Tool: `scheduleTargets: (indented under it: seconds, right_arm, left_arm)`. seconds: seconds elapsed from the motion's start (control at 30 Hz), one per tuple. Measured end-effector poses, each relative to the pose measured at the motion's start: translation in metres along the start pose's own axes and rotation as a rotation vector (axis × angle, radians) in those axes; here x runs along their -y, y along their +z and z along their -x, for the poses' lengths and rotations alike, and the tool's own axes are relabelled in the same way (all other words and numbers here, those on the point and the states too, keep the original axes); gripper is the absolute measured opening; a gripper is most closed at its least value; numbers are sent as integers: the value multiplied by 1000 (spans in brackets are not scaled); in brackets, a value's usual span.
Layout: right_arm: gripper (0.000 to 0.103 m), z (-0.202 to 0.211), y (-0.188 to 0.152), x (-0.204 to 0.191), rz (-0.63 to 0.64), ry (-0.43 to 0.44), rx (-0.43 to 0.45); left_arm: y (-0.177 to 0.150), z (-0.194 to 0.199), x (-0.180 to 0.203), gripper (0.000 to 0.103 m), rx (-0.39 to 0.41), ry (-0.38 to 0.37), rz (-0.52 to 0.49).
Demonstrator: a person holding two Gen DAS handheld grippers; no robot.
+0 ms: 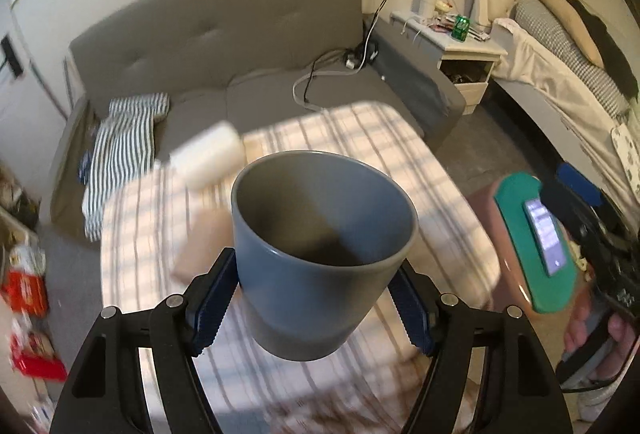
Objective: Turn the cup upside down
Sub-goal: 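Lift the grey cup with the left tool and rotate it upright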
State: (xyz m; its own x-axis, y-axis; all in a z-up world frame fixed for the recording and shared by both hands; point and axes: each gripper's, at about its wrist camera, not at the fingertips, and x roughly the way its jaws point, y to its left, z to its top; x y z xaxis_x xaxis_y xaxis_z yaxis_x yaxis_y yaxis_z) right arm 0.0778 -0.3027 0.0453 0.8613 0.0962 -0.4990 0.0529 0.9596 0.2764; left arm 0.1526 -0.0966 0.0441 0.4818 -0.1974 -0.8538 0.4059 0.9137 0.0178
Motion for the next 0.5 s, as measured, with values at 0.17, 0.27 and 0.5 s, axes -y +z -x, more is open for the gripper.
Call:
scheduleTargets:
  seconds: [0.17, 0.27, 0.5]
  right_arm:
    - [103, 9, -23, -11, 37, 4, -47]
    - [103, 5, -41, -15, 73, -5, -95]
    - [103, -13, -62, -14, 111, -34, -165]
  left_arm:
    - [-54, -26, 5, 75, -97, -50, 147]
    - [-76, -49, 8, 75, -137, -83, 197]
    - [-80, -85, 3, 75, -153, -61, 226]
